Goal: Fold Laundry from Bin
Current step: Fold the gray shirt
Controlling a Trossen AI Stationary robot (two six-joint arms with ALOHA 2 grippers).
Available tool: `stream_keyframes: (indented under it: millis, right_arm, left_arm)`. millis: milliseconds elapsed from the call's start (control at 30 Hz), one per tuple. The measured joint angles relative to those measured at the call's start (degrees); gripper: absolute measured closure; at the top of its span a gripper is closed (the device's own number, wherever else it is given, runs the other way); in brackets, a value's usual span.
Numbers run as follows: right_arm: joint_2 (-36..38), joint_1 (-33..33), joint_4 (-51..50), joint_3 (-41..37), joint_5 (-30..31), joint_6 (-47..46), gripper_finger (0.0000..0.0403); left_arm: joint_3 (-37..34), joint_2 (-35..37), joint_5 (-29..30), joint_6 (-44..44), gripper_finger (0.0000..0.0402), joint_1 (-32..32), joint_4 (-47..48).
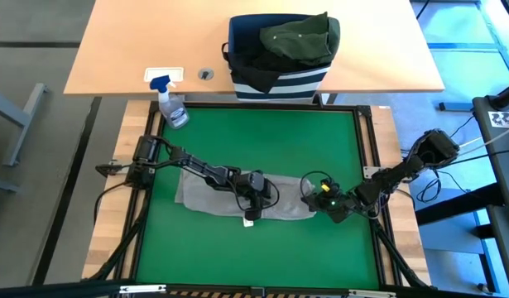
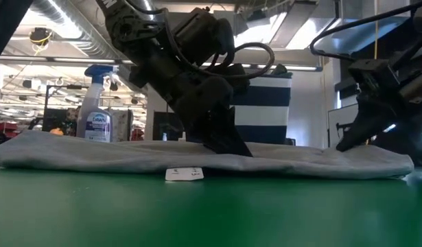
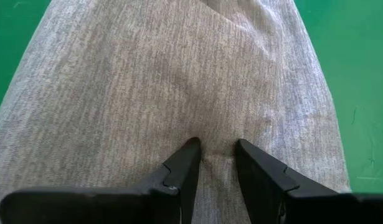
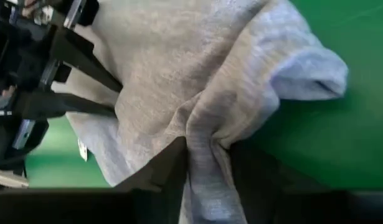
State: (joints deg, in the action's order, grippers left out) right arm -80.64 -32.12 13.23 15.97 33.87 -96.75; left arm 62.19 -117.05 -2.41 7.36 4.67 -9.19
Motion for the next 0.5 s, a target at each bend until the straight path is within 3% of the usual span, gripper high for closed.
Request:
stream_keyframes:
  millis: [133,267,367,500]
  right_arm:
    - [-0.4,0.0,0.29,0.03,-1.64,1.02,0.0319]
    - [-0.52,0.0,0.13,0.43,-3.11,3.36,0.0384]
    - [0.09,-0.02,-1.95,1.34,-4.63,5.36,0.0389]
    - [2.92,-0.07,-13.44,5.04,-8.67,5.14,0.0396]
  left_arm:
    - [-0.04,0.0,-0.13,0.06,0.0298,-0.02,-0.06]
    - [-0.09,0.0,-0.14,0.04,0.0298,-0.02,-0.45]
    - [-0.28,2.09,-0.37,0.3,0.0298,0.0,1.08]
    - [-0.24,10.26,1.78,5.43,0.0298,0.04,6.99]
